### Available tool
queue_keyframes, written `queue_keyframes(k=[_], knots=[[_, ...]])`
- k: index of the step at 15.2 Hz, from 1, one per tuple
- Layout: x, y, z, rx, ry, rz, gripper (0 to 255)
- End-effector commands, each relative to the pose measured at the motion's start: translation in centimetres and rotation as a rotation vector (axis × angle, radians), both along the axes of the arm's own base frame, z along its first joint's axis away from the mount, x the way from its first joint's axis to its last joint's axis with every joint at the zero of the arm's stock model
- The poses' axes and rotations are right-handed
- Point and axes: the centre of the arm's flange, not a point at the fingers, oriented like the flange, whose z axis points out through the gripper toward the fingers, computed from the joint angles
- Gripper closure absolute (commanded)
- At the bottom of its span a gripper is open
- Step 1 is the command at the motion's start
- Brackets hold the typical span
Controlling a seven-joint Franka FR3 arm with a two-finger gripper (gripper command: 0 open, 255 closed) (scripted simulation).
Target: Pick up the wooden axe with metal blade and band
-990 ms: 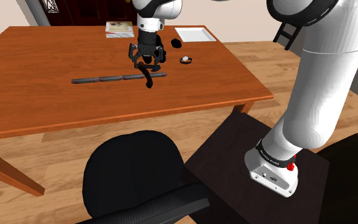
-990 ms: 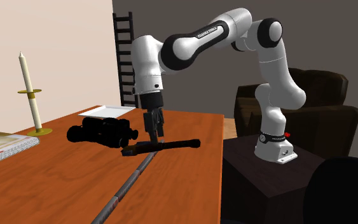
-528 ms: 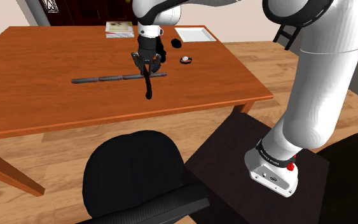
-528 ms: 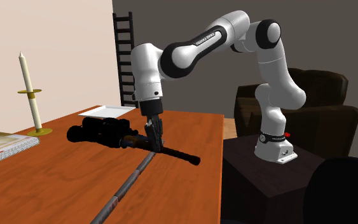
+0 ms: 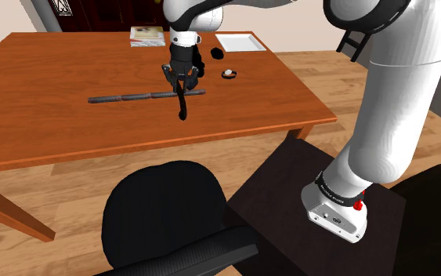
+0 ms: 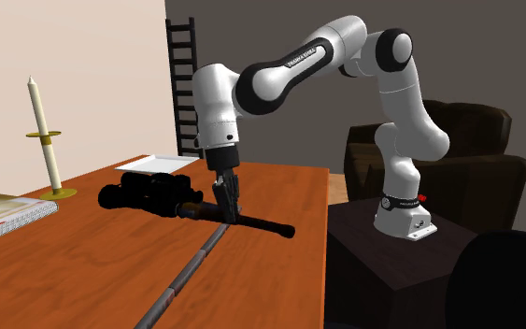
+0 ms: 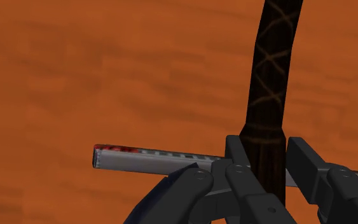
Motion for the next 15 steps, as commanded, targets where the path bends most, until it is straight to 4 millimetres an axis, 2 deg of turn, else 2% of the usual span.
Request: queue_keyframes(k=[1,15], knots=[[0.0,0.0,0.5,0.000,0.000,0.000,255],[0.0,0.0,7.9,0.000,0.000,0.000,255]])
